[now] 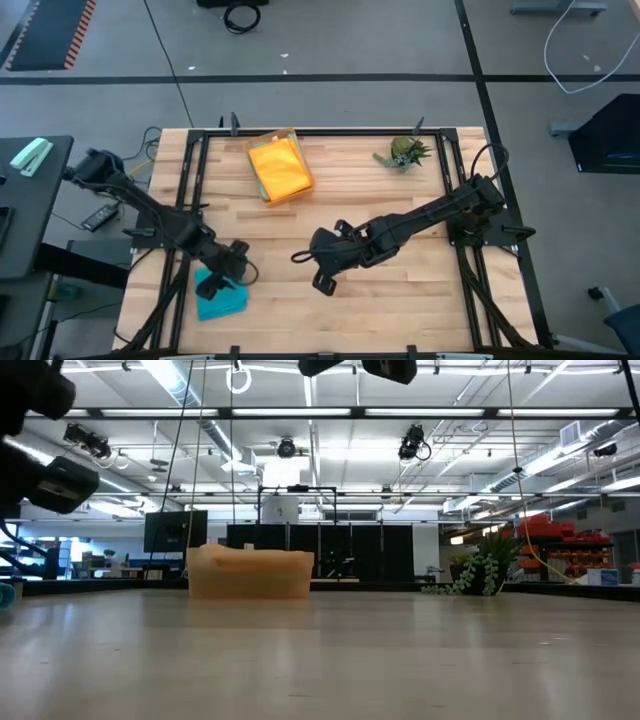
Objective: Fold microfiber towels
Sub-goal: Fold the blue microfiber cloth
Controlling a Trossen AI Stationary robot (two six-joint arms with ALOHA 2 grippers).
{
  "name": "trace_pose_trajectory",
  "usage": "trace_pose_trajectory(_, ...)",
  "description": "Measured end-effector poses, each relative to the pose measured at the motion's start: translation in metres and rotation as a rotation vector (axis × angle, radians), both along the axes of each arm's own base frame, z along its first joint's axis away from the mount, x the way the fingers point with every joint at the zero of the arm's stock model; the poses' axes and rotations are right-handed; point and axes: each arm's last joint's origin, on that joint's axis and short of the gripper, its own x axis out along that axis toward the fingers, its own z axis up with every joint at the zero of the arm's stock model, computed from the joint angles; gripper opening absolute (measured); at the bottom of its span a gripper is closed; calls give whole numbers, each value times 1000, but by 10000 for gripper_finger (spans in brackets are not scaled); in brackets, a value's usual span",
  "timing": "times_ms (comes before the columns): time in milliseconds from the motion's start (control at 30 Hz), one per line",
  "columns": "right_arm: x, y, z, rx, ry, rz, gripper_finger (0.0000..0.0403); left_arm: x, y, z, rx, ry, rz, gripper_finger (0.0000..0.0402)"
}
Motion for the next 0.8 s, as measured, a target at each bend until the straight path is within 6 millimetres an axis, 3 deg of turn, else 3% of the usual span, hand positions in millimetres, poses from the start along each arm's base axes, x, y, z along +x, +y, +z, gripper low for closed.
trace_pose_trajectory(233,-1,1,0,-22,10,40,16,13,-15,-18,-42,48,-24,162)
trace_pose_trajectory(500,1,-5,0,-35,13,52,16,37,-28,-26,-22,99,-57,162)
trace_pose_trajectory(633,2,-6,0,-33,14,52,16,40,-28,-36,-66,195,-81,160)
trace_pose_trajectory(800,2,-6,0,-33,14,53,15,44,-26,-36,-87,193,-75,144)
